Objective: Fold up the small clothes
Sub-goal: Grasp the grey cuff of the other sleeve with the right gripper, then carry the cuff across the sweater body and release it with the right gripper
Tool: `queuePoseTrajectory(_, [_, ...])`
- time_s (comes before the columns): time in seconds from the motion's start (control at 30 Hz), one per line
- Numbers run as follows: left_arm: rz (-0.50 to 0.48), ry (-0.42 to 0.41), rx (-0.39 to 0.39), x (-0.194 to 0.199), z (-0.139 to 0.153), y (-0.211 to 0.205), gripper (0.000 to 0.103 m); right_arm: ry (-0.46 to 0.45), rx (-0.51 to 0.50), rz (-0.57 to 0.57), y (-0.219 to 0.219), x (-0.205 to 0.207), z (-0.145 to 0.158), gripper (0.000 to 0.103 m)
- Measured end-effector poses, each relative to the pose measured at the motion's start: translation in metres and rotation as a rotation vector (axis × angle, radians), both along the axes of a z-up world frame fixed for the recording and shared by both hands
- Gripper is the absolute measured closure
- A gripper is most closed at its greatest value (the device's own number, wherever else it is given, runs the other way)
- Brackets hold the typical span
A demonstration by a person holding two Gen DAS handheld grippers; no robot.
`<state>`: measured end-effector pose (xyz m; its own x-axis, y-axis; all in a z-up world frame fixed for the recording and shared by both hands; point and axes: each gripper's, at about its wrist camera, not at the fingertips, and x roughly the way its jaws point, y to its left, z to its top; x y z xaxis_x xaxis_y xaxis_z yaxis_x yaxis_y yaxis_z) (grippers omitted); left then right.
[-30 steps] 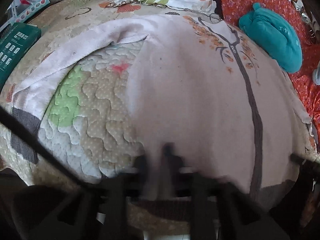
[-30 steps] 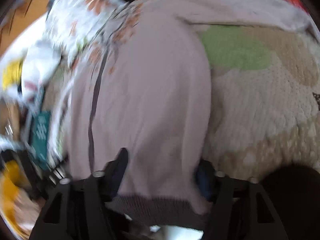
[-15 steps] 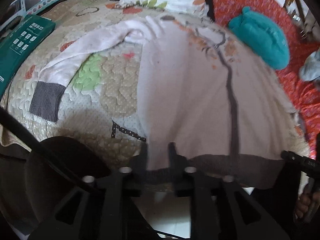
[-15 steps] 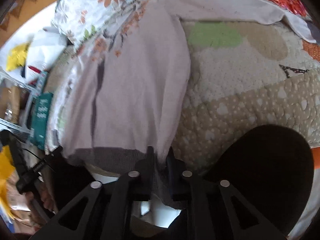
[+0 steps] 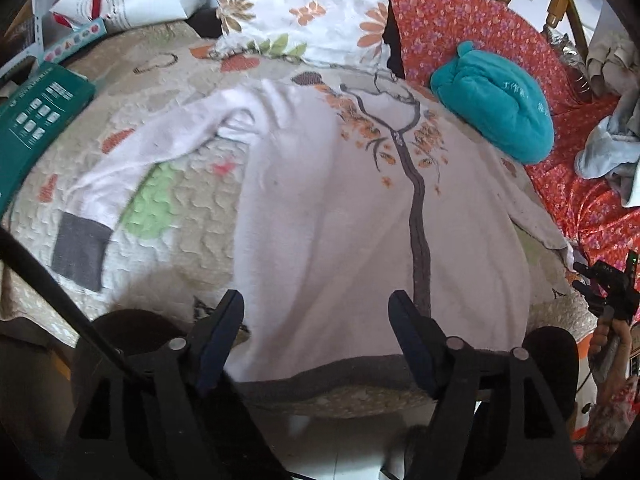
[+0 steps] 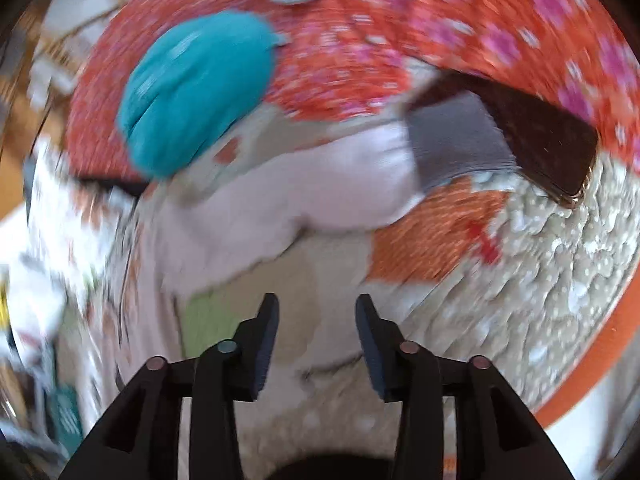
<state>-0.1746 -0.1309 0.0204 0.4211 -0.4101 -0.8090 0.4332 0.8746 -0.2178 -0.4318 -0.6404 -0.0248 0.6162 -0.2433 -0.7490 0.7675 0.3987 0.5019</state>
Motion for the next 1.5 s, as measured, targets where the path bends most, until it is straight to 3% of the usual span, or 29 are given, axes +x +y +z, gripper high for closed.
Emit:
queuePoseTrajectory(0.13, [-0.011,0.023,0.019,0.000,-0.003,-0.020,0.029,-0.111,0.094,-0.148,-0.041,-0.008,-0.023,0.056])
queuePoseTrajectory(0.3, [-0.041,-0.016,0.049,-0.003,0.002,-0.041,0.029,-0.120,0.015,-0.237,-0.074,0.012,-0.018,0.057])
queuePoseTrajectory(0.33, [-0.046,-0.023,0.055,-0.003,0.002,-0.043,0.029,-0.109,0.001,-0.239,-0.079,0.015,-0.018,0.060])
queuePoseTrajectory(0.4, [-0.056,-0.030,0.069,0.000,0.001,-0.047,0.029,-0.044,-0.032,-0.232,-0.093,0.017,-0.018,0.096])
queuePoseTrajectory(0.47, [-0.061,-0.031,0.079,0.006,-0.001,-0.048,0.029,-0.019,-0.040,-0.223,-0.100,0.017,-0.014,0.096])
queuePoseTrajectory(0.63, [-0.022,-0.064,0.066,0.041,-0.004,-0.040,0.028,-0.030,-0.186,-0.242,-0.091,0.019,0.047,0.096])
queuePoseTrajectory(0.8, [0.022,-0.068,-0.020,0.083,-0.017,-0.031,0.026,-0.008,-0.291,-0.069,-0.048,0.081,0.095,0.096])
queuePoseTrajectory(1.0, [0.073,-0.058,-0.133,0.101,-0.037,0.003,0.025,0.004,-0.285,0.161,0.029,0.202,0.109,0.096])
queuePoseTrajectory(1.1, [0.106,-0.081,-0.127,0.101,-0.050,0.022,0.025,0.009,-0.293,0.320,0.086,0.275,0.103,0.096])
queuePoseTrajectory(1.13, [0.120,-0.065,-0.151,0.103,-0.051,0.027,0.025,0.009,-0.294,0.362,0.103,0.296,0.101,0.096])
queuePoseTrajectory(1.17, [0.115,-0.052,-0.223,0.106,-0.050,0.034,0.025,0.009,-0.294,0.417,0.126,0.323,0.097,0.096])
queuePoseTrajectory(1.23, [0.124,-0.054,-0.270,0.108,-0.049,0.042,0.024,0.011,-0.281,0.524,0.171,0.372,0.084,0.096])
queuePoseTrajectory(1.5, [0.117,-0.005,-0.347,0.117,-0.057,0.051,0.024,0.116,-0.259,0.774,0.287,0.490,0.015,0.096])
